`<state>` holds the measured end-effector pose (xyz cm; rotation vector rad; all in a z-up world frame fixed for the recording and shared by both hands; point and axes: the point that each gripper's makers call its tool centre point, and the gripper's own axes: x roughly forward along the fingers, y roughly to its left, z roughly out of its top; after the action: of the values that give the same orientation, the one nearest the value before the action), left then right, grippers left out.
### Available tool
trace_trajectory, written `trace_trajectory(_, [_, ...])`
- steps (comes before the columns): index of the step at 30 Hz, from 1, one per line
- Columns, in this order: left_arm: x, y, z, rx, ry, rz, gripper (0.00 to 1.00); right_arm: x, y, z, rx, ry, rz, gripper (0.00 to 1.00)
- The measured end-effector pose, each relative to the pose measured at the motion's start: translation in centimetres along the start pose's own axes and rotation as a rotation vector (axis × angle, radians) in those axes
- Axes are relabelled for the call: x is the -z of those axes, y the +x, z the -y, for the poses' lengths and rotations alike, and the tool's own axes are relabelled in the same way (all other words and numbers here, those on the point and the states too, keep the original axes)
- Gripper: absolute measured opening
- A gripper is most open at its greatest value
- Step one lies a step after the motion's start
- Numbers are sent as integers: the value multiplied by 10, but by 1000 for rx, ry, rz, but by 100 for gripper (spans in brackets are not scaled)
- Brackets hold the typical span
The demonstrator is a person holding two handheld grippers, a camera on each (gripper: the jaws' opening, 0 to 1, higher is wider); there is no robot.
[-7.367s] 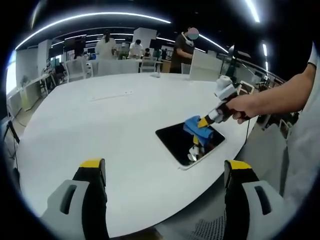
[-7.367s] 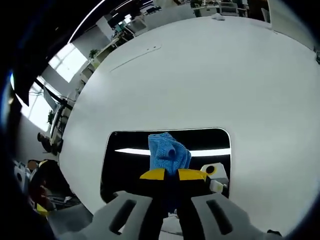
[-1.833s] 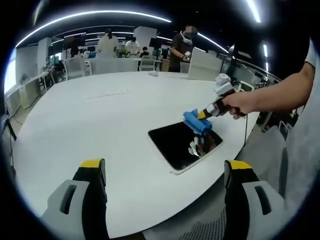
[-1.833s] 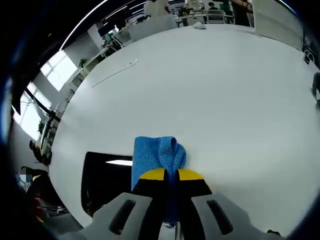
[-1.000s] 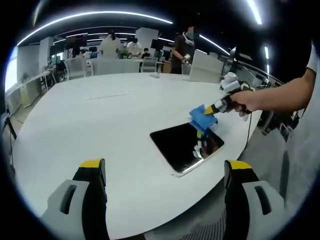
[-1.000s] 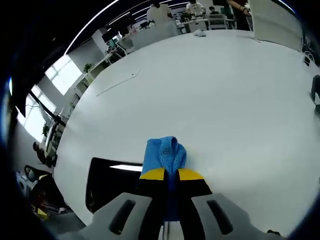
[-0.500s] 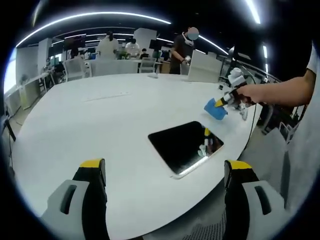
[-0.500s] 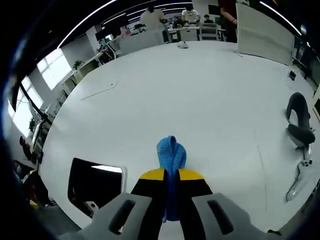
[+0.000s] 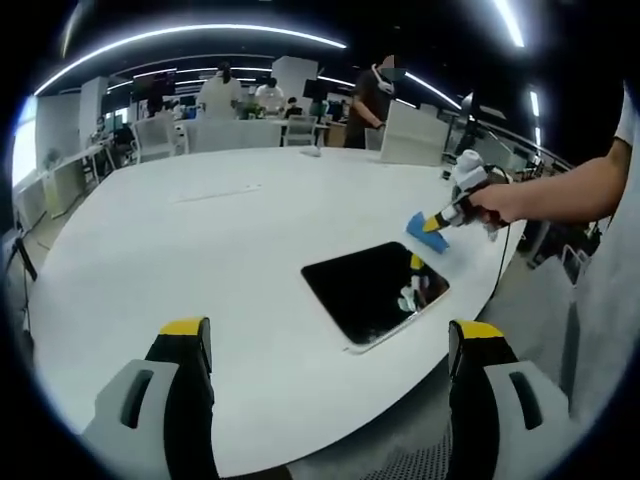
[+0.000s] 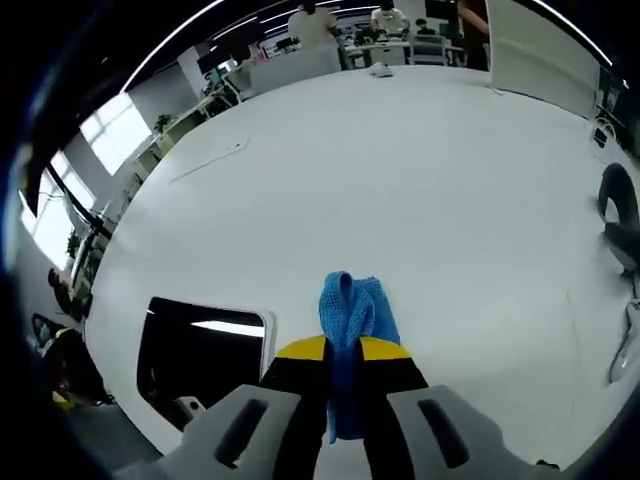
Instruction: Wipe the mirror surface with the cleaning cloth until all visible marks leave the cleaned area.
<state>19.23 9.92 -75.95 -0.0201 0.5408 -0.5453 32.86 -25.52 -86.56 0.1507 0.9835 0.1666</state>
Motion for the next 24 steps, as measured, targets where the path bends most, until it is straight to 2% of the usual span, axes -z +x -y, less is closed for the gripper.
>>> trace_trajectory(2, [0,0,0,-1,-2,0,99,6,5,6,22,-17,-4,6])
trace_trajectory(4, [-1,0,3,4,0,-2,99,12,9,8,8,28,-10,6])
trace_trajectory(8, [0,2,1,7,3,-1,99,10,13,10,-5,30,20,11])
trace_trajectory(12, [-2,3,1,7,2,1,99,-10,2,2,-76,67,118,31])
trace_trajectory(13, [-3,3,1,7,1,3,99,-18,-5,-1,-100,58,161,37])
trace_trajectory(16, [-3,4,-2,9,5,4,99,-29,-20,1,-126,8,226,52])
trace_trajectory(22, [-6,6,-7,4,20,5,99,-24,-53,12,-174,-117,282,72])
trace_trajectory(24, [-8,5,-9,-2,21,10,99,-20,-63,17,-169,-151,289,78])
